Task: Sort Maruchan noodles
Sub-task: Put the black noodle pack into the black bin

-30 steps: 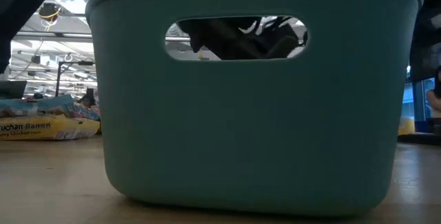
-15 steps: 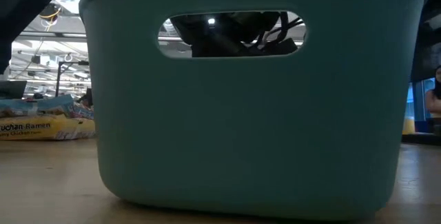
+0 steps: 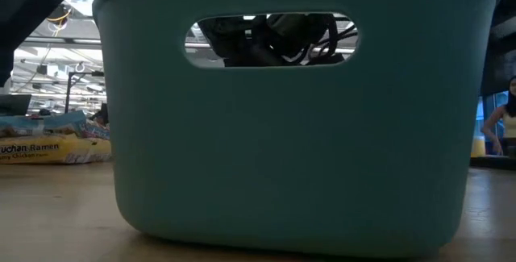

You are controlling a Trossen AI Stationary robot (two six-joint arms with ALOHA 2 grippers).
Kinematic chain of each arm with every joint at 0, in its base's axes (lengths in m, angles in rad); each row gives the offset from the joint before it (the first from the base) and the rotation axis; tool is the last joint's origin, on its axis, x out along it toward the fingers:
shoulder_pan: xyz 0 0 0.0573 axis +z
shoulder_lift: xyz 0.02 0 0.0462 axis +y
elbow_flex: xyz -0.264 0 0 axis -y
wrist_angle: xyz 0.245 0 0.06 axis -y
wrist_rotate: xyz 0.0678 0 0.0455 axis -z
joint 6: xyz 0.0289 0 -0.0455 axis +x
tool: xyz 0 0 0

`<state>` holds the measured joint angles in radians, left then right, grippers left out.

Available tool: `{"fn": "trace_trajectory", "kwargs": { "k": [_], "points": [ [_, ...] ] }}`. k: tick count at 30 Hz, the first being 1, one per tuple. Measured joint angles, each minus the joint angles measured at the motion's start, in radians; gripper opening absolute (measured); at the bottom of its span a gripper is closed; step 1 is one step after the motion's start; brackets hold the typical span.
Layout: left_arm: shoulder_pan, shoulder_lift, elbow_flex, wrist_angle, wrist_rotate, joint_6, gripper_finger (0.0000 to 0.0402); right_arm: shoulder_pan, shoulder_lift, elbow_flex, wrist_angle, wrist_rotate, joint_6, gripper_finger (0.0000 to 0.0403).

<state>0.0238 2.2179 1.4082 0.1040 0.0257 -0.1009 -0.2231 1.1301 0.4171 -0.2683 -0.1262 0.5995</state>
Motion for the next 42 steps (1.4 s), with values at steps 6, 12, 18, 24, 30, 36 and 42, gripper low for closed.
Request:
{"fn": "trace_trajectory", "kwargs": {
  "k": [6, 12, 18, 24, 30, 36, 42],
  "points": [
    [0.000, 0.002, -0.001, 0.005, 0.000, 0.000, 0.0147, 0.000, 0.047, -0.001, 0.120, -0.097, 0.009, 0.0313],
    [0.000, 0.005, -0.002, 0.014, 0.000, 0.001, 0.0147, 0.000, 0.100, -0.001, 0.213, -0.162, 0.040, 0.0294],
    [0.002, 0.005, -0.002, 0.019, -0.008, 0.003, 0.0147, 0.000, 0.136, -0.001, 0.238, -0.147, 0.053, 0.0254],
    [0.002, 0.005, -0.003, 0.019, -0.008, 0.006, 0.0147, 0.000, 0.144, -0.001, 0.266, -0.147, 0.068, 0.0174],
    [0.001, 0.005, -0.003, 0.020, -0.006, 0.006, 0.0147, 0.000, 0.141, 0.015, 0.270, -0.133, 0.040, 0.0111],
    [0.002, -0.014, -0.003, -0.004, -0.009, 0.006, 0.0147, 0.000, 0.142, 0.044, 0.237, -0.114, -0.026, 0.0103],
    [0.000, -0.084, -0.005, -0.095, 0.012, 0.007, 0.0147, 0.000, 0.110, 0.092, 0.107, -0.080, -0.113, 0.0098]
  ]
}}
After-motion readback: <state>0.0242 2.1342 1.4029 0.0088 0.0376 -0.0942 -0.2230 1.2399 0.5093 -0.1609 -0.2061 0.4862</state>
